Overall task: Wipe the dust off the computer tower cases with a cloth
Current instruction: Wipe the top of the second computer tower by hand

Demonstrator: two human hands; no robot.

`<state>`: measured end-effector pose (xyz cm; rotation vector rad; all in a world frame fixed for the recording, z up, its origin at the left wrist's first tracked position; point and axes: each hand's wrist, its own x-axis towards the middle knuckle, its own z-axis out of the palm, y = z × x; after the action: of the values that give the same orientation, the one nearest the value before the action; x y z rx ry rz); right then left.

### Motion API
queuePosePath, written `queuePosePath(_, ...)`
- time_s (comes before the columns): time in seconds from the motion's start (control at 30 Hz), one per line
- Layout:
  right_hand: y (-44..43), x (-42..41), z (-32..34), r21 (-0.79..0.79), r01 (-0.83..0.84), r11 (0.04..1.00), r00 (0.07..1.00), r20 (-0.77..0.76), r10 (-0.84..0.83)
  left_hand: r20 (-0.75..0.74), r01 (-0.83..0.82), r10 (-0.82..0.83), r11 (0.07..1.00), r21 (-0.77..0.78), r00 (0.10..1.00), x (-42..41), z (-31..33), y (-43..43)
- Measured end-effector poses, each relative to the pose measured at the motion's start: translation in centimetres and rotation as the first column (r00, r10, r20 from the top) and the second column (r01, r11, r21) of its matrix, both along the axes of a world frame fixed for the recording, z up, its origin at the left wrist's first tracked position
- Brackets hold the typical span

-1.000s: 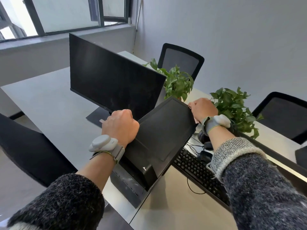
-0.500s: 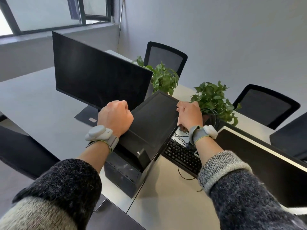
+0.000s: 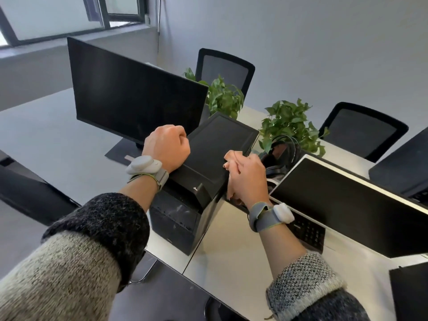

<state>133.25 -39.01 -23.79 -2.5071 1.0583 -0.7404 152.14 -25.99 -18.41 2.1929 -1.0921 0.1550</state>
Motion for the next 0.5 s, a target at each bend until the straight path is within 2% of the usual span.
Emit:
queuePosePath(0.1, 2.4, -1.5, 0.4, 0.072, 0.022, 0.997, 0.997, 0.074, -0.027, -0.002, 0.032, -0.032, 0.999, -0.005, 0.999, 0.0, 0.1, 0.0)
queuePosePath(0.27, 5.9, -3.0, 1.0, 0.145, -0.048, 0.988, 0.996, 0.08, 0.037, -0.021, 0.054, -0.054, 0.998, 0.026, 0.998, 0.1, 0.2, 0.1)
queuePosePath(0.5, 8.5, -4.0, 1.9, 0.178, -0.13, 0.975, 0.989, 0.095, 0.115, -0.053, -0.011, 0.013, 0.999, 0.037, 0.999, -0.1, 0.1, -0.2)
